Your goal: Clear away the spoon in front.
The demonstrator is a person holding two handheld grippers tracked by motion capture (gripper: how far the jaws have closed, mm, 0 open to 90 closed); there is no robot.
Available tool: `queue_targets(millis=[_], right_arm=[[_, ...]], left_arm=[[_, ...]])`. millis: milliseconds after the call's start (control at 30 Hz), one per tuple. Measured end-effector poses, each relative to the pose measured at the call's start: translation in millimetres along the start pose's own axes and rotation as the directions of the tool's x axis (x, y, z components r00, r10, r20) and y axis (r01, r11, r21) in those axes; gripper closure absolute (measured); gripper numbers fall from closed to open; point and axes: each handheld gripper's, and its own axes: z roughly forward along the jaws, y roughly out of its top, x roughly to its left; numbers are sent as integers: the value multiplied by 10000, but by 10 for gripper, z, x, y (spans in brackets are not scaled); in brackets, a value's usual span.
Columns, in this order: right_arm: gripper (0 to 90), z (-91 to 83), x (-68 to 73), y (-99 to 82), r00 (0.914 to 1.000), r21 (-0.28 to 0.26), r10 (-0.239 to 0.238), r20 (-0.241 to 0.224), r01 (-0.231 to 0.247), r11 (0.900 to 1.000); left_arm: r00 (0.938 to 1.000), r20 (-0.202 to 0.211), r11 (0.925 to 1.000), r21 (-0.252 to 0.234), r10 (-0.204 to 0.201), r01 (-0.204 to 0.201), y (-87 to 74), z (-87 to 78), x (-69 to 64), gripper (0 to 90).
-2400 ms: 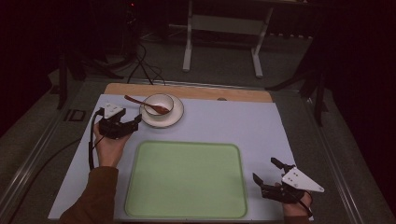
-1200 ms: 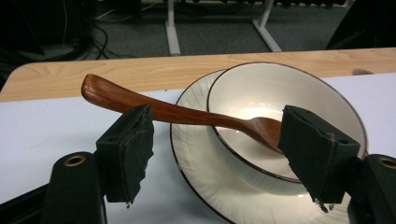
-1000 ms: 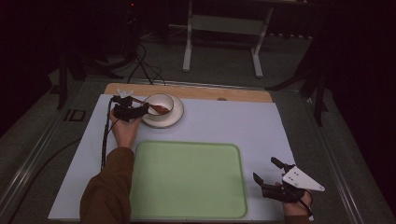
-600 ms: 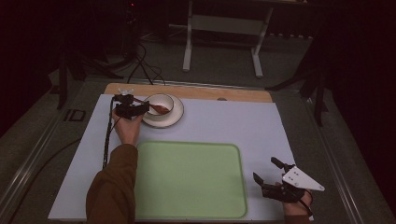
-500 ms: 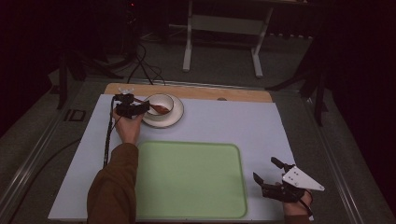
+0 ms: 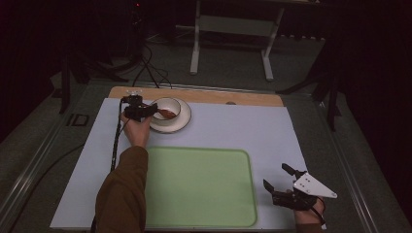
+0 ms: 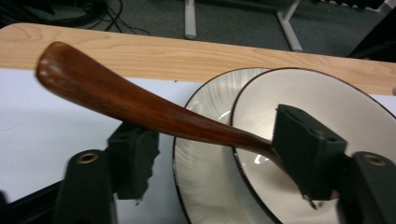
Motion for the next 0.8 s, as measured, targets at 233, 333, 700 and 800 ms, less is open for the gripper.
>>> queue_targets(millis=[233, 333, 700, 800], right_arm=[[136, 7, 10, 1, 10000, 64, -76, 7, 76, 10000], [136, 5, 11, 2, 10000, 36, -88, 17, 88, 10000], [136, 6, 11, 2, 10000, 44, -89, 22, 89, 10000], [136, 5, 14, 4, 9999, 48, -123, 2, 123, 9999]], left_arm=[[10000, 22, 10000, 65, 75, -75, 13, -33, 2, 444], [9999, 108, 10000, 81, -5, 4, 21, -47, 19, 468], [9996, 217, 9999, 18, 165, -165, 50, -143, 31, 645], [9987, 121, 9987, 67, 496, -497, 43, -168, 5, 748]])
